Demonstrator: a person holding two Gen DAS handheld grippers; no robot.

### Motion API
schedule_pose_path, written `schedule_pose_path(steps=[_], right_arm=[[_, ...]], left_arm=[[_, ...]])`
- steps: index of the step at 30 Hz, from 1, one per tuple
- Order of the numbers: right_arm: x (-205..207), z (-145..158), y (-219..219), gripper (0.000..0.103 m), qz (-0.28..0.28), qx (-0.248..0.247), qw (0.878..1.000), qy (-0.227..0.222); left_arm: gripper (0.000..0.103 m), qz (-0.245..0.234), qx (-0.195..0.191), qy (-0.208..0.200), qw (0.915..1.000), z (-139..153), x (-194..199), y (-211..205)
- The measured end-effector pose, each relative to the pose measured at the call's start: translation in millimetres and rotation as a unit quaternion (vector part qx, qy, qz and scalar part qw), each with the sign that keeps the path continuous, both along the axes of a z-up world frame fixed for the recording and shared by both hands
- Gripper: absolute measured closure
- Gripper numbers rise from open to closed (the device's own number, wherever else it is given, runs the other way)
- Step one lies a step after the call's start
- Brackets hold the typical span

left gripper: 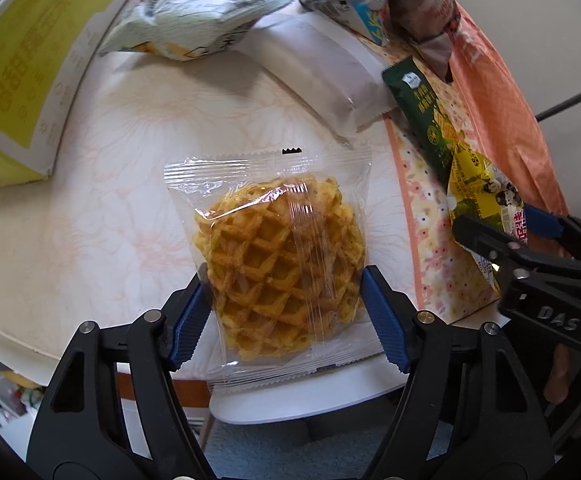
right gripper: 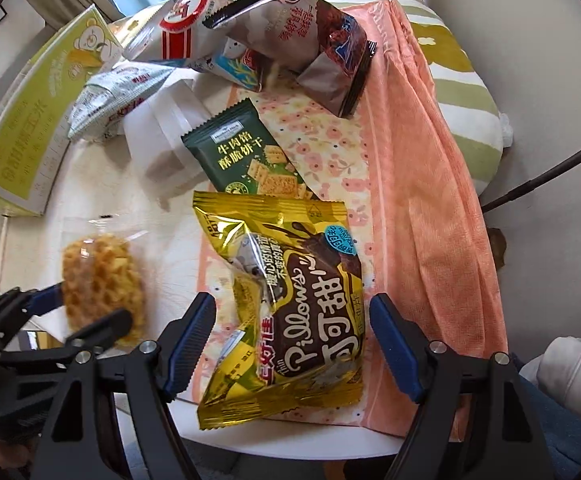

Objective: Organize snacks
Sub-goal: 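Grasp a waffle pack with the left tool while the right grasps the gold Pillows bag, then lift both held snacks and carry them over the green box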

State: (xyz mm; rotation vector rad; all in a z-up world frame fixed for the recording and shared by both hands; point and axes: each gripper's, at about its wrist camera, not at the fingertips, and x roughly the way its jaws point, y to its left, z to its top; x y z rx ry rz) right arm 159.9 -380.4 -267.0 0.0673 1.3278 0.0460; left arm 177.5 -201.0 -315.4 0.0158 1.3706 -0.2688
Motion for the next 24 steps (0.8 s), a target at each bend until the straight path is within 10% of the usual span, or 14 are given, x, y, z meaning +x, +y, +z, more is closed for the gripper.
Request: schedule_pose_path(steps=[10,24], right_arm=[[-12.7,-10.8,14.8,0.038,0.029,-0.061,0.998,-0.016],[-38.8,35.8,13.7,0.041,0.018,-0.014,0.997,-0.072]], left_arm=[[0.033,0.018,-0.015,-0.017,0.9996,22.0,-8.4,24.2],[0.033,0.051,-0.055,-0.070,0.9947,76.6,-28.4,52.5]])
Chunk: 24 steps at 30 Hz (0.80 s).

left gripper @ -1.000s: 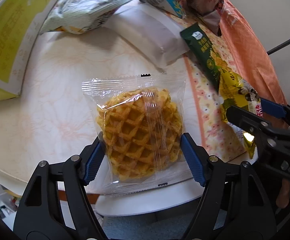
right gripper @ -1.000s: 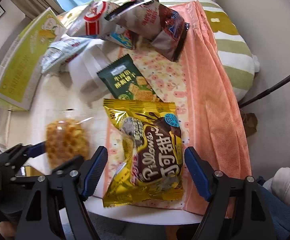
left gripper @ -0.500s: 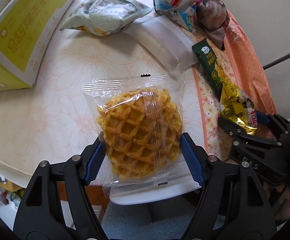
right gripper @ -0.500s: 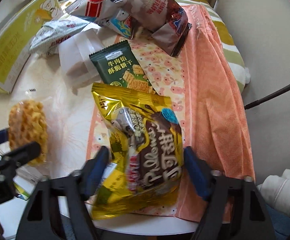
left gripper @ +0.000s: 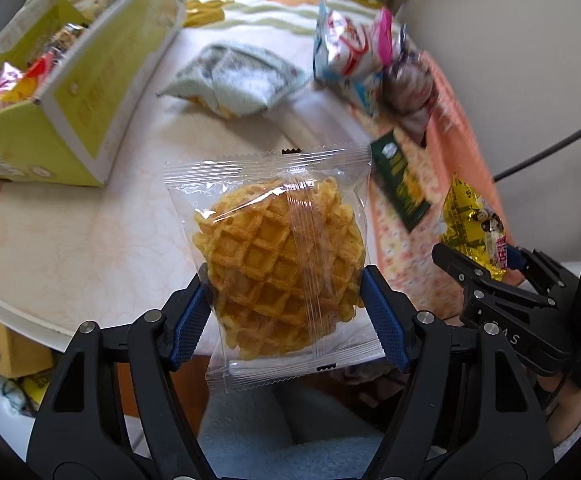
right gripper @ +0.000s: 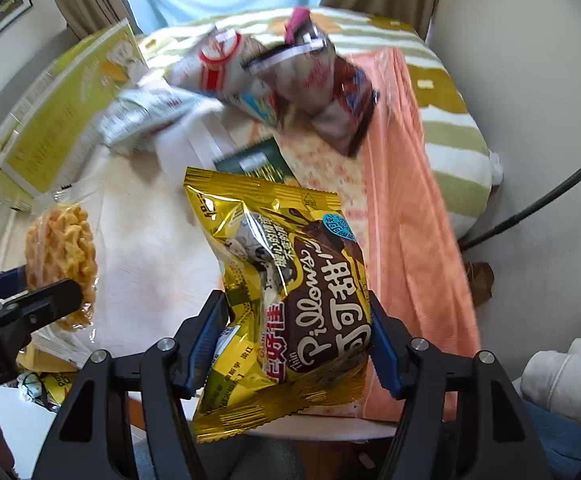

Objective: Organize snacks
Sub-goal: 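Lift both held snacks and carry them over the green box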

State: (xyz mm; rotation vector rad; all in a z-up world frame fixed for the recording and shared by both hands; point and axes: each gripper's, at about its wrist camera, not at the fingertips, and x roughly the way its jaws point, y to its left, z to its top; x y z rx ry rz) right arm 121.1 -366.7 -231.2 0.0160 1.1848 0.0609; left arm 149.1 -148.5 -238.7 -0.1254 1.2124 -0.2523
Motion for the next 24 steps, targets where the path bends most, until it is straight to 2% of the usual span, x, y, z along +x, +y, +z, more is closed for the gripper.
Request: schedule_pose_path(steps=[5,11,16,24], right_arm=[[0.0,42.2,7.4,0.041,0.018,0.015,0.999,-0.037],[24.0,81.5,39.2,0.041,0.049,0.035,0.995,-0.076],[49.6,113.7,76.8,0.041,0.079,0.038,0.990,-0.109],[110.9,145.1,165.6,0.041,0.101,0.054,0.983,-0.145]], left_arm=[[0.033,0.026,-0.016,-0.041,0.9987,40.3,-2.6,25.0],[0.033,0.051,-0.028,-0.082,0.9949,85.3,12.4,62.3],[0.033,0.071,-0.032,-0.113,0.9905,113.9,39.0,110.9],[0.033,0.072,-0.029,-0.125,0.9891,132.2,105.7,188.4]])
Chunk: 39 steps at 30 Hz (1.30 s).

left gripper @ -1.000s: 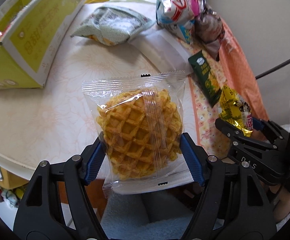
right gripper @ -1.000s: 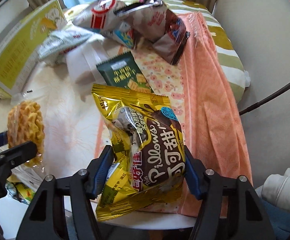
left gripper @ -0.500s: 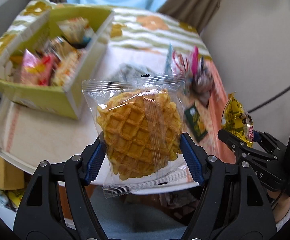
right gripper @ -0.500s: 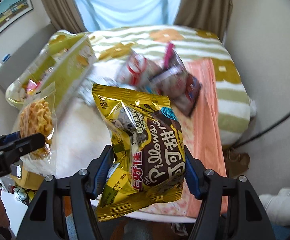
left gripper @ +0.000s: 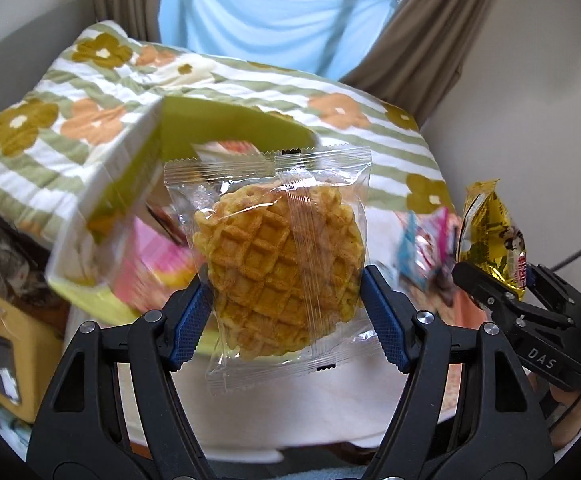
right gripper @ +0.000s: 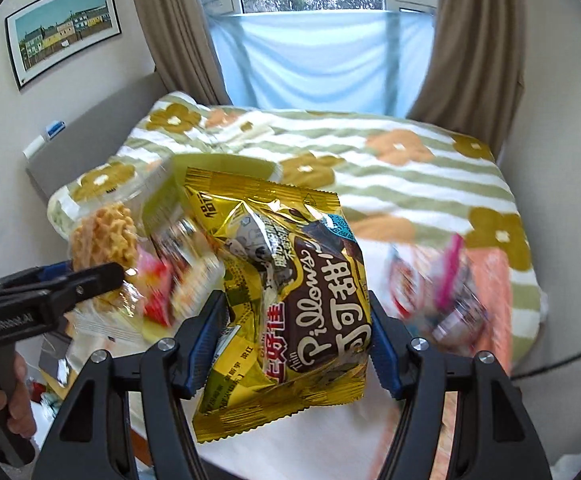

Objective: Organize snacks
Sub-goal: 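Lift both held snacks and carry them over the green box, then open both tools to drop the waffle pack and Pillows bag into the box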

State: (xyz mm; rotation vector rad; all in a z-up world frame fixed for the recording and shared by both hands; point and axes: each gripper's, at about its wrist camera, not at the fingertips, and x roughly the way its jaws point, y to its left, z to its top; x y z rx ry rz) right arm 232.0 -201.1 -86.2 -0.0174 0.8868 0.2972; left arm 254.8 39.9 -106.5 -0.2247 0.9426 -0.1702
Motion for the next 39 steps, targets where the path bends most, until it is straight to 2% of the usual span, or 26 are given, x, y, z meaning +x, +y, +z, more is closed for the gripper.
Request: schedule_pose_path(steps=[5,10,18,21,22,23,24,30,39], right_arm=[[35.9,0.7,52.4,0.041,-0.003,0.006,1.000,0.005],[63.4,-7.0,98.0,0.041,-0.027,0.010,0.999,0.023],[89.3,-25.2,129.0,0.041,-0.071,0.010,0.996,0.054],[96.6,-29.1,130.9,0.041,-0.082,0.008,0.995,0.064],[98.3,-30.1,130.9,0.041,-0.085,0.007,0.994,0.067],[100.6,-31.0,131.2,0.041,-0.086,0.007,0.994,0.069],[102.0,-31.8,131.7,0.041,-0.086,0.007,0.994,0.070],[102.3,-36.1,131.3,0.041,-0.078,0.011,0.994,0.074],[110.4,-43.5,138.1,0.040,-0.058,0.012,0.995,0.075]], left_arm=[[0.033,-0.015,0.002,0.015,0.9998,-1.9,50.3,47.8],[0.033,-0.043,0.019,0.041,0.9980,-18.7,100.5,84.3],[0.033,-0.092,0.053,0.076,0.9915,-53.3,152.3,101.8],[0.027,-0.095,0.041,0.086,0.9909,-61.5,164.3,105.5],[0.022,-0.094,0.040,0.089,0.9908,-62.8,166.8,106.6],[0.008,-0.087,0.049,0.089,0.9910,-62.8,167.9,108.1],[0.000,-0.079,0.062,0.083,0.9914,-62.1,167.3,109.3],[0.000,-0.058,0.043,0.074,0.9946,-56.8,143.4,125.4],[0.000,-0.021,0.044,0.056,0.9973,-45.0,103.9,143.8]])
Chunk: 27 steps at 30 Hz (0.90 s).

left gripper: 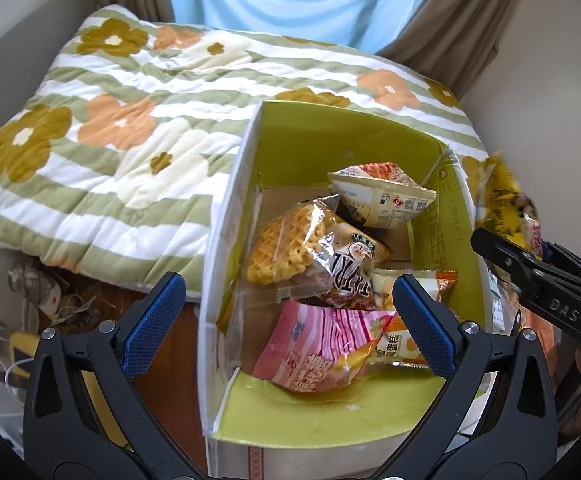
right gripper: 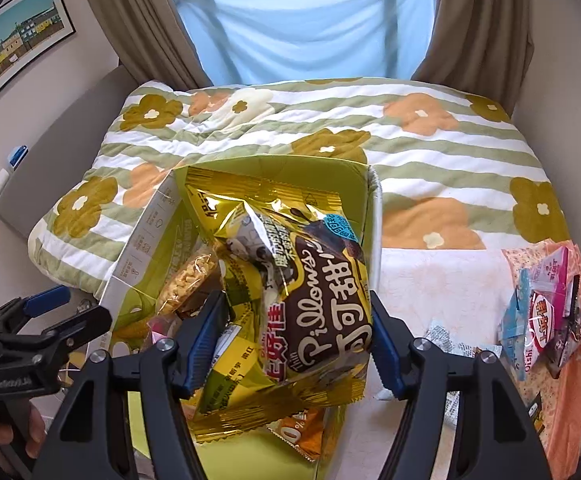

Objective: Organize snacks
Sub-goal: 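Open both tools to drop the waffle pack and Pillows bag into the box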

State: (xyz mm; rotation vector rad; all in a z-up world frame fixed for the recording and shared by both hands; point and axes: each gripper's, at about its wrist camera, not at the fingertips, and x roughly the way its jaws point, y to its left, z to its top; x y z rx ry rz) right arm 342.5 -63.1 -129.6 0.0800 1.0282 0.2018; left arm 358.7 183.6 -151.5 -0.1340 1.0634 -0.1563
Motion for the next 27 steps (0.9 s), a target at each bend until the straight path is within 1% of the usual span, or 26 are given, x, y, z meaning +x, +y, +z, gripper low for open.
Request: schedule_pose_path(steps=[2,3,4,5,7,15,23,27], right_arm=[[0.3,-0.4,4.0,0.037,0.004,-0.004,1.000,-0.008],[0.0,-0.4,5.2,0.033,0.005,-0.002,1.000,-0.012],[-1.2,0.1,6.4,0.019,0.003,0.001,1.000,-0.019],[-3.2,1.4,7.2,0.010,0.000,0.003,1.000,-0.026],[-10.3,4.8,8.4,0.010,0.004,0.008,0.999,-0.037],[-33.2,8.0,13.9,0.010,0.000,0.012,0.999,-0.035],[-60.4,30.9,13.9,0.010,-0.019,0.015,0.998,-0.062],[-75.1,42.9,4.5,0.010,-0.033,0.015,0.997,-0.073]], left_arm=[[0.000,0.002,-0.002,-0.002,1.0000,2.1,-3.5,1.2],[0.000,0.003,-0.001,-0.003,1.0000,2.6,-5.7,2.0],[0.000,0.002,0.001,-0.003,1.0000,2.6,-7.8,2.5],[0.000,0.001,0.002,-0.004,1.0000,2.6,-9.1,3.2],[0.000,0.000,0.004,-0.005,1.0000,3.0,-13.8,2.9],[0.000,-0.018,-0.009,-0.004,0.9998,-0.2,-31.9,7.3],[0.000,-0.034,-0.013,-0.022,0.9991,11.8,-43.0,8.4],[0.000,-0.046,-0.027,-0.027,0.9982,17.8,-44.4,0.9]])
